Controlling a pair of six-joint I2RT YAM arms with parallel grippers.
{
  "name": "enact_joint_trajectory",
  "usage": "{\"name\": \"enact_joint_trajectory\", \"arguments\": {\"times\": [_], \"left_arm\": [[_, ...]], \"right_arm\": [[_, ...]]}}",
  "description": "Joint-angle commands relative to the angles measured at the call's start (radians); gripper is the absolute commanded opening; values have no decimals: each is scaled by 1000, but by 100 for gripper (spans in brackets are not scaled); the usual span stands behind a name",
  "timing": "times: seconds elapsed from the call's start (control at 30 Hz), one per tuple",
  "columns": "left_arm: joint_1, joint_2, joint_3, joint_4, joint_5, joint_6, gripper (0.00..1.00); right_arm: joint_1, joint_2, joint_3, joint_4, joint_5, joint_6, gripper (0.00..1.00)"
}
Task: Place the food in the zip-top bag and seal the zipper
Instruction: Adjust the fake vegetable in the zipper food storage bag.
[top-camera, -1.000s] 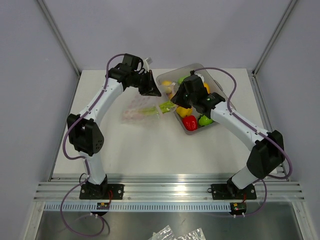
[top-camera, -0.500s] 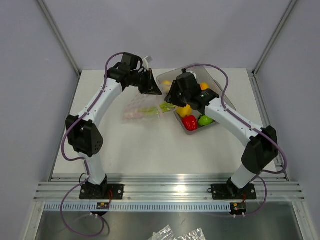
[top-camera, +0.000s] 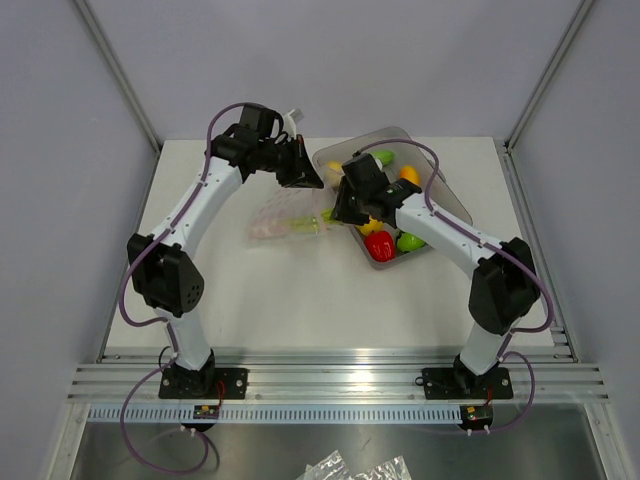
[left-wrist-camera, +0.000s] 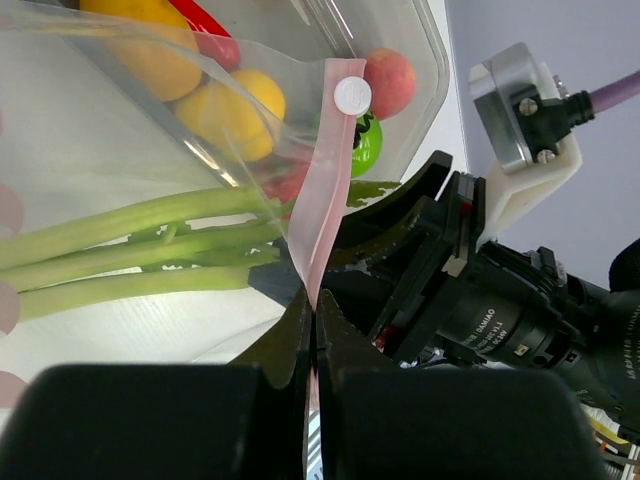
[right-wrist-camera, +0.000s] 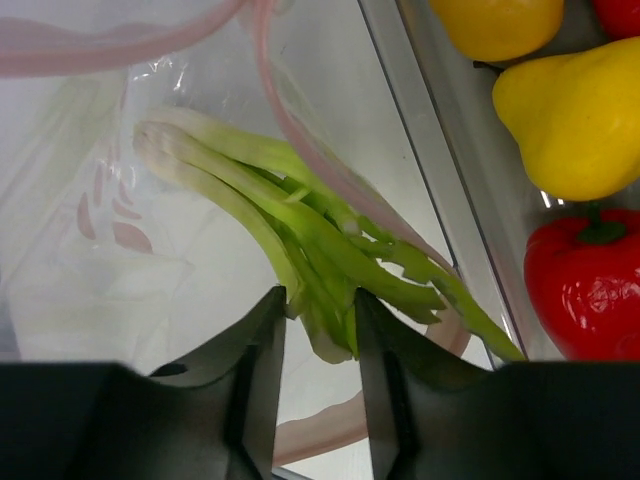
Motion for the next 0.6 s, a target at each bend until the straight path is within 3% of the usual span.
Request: {"name": "enact_joint_trajectory", "arguments": {"times": [0.0, 0.2, 0.57], "left_arm": [[-8, -55, 26, 54, 51, -15, 0], [-11, -66, 22, 55, 57, -15, 0], [-22, -101, -67, 60, 81, 2, 0]], "right_arm": [[12, 17, 44, 24, -45, -18, 35], [12, 41, 53, 49, -56, -3, 1], [11, 38, 153, 132, 16, -20, 0]]}}
